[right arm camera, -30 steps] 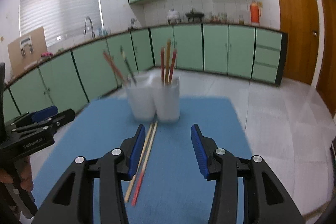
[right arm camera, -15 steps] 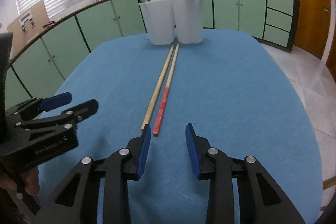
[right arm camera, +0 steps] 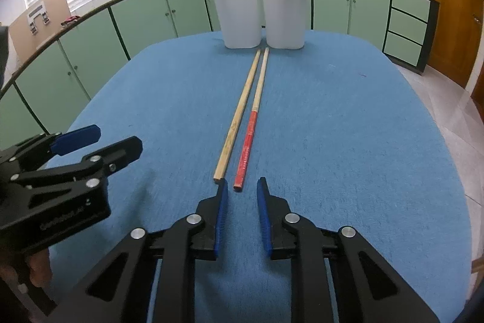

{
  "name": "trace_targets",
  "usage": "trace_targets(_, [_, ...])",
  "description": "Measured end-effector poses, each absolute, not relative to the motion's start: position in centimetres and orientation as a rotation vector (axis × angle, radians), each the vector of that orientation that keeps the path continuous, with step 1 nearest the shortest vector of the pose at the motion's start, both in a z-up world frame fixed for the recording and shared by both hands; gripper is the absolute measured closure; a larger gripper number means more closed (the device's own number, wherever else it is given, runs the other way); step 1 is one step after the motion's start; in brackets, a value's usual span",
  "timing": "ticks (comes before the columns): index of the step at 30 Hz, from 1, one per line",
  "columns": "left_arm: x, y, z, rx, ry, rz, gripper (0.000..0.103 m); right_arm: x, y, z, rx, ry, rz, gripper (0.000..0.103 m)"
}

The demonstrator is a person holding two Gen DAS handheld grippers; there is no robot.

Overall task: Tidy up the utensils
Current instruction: 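Move right tool onto the red chopstick and close on it, then grasp the plain bamboo chopstick with left tool while right tool holds the red chopstick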

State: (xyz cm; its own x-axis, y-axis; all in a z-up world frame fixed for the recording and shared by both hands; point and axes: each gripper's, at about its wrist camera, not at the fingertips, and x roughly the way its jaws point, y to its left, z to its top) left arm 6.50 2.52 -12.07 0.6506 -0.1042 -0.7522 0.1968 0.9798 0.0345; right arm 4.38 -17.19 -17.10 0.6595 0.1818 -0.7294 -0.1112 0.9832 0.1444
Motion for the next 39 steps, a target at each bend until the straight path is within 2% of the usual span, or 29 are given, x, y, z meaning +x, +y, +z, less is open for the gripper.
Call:
trace_targets(4, [6.6, 2.3, -12.1, 0.113, 0.845, -0.172, 0.038, 4.8, -17.0, -17.1, 0.088, 0.843, 0.159, 0.087])
trace_targets(9, [6.4, 2.1, -12.1, 0.107, 0.847, -0.175, 0.038, 5.0, -16.8, -17.2, 0.073, 0.849, 0.141, 0.096])
trace_targets(29, [5.5, -3.9, -12.6, 0.097, 0.858, -0.304, 0.038, 1.9, -23.2, -16.4, 0.195, 0.807, 0.010, 0.098])
trace_targets(33, [6.0, -5.0, -13.3, 0.107, 0.875, -0.295, 0.049, 1.7, -24.1, -16.2, 0.219, 0.795, 0.001, 0.098])
trace_targets(37, [6.5, -5.9, -14.3, 0.113, 0.892, -0.288, 0.056, 1.4, -24.4, -16.1, 0.223, 0.786, 0.000, 0.097])
trace_targets(39, [6.7, -6.3, -14.9, 0.112, 0.907, -0.282, 0.073, 1.4, -24.6, -16.1, 0.230, 0.783, 0.000, 0.097])
